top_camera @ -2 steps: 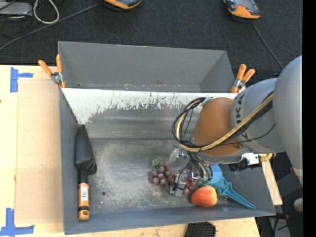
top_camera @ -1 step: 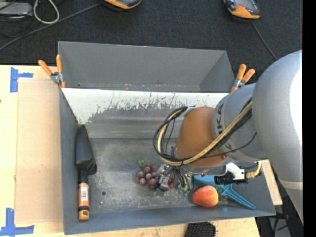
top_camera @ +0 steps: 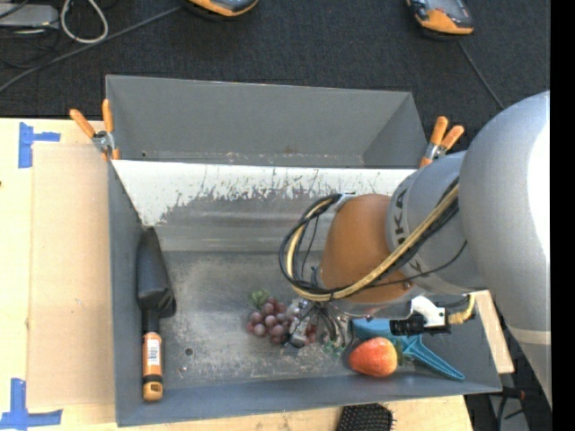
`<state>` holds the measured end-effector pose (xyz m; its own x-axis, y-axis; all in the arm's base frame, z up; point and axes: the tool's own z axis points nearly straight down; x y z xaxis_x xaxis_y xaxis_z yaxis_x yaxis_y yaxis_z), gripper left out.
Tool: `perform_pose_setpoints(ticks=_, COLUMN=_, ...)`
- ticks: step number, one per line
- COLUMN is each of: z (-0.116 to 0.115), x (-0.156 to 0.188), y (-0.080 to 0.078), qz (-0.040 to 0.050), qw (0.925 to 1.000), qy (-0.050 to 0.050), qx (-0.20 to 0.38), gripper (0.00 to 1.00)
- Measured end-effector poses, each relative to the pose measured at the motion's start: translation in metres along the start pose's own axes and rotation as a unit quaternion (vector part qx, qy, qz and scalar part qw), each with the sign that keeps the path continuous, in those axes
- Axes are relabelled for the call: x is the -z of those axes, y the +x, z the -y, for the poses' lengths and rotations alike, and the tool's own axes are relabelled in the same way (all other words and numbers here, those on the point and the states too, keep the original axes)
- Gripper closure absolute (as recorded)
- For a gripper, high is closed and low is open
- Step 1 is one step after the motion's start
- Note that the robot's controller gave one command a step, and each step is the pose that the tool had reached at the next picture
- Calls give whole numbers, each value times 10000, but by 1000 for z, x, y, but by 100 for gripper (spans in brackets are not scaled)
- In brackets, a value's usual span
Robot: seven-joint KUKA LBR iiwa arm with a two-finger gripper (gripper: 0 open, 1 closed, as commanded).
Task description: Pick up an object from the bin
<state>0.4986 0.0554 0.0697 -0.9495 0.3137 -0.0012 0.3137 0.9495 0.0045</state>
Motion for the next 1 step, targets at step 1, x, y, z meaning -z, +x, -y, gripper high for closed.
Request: perform_pose_setpoints(ticks=1, z=0, x=9, y=1, qz=-9, qw=10000, qy=3, qx=6, gripper=100)
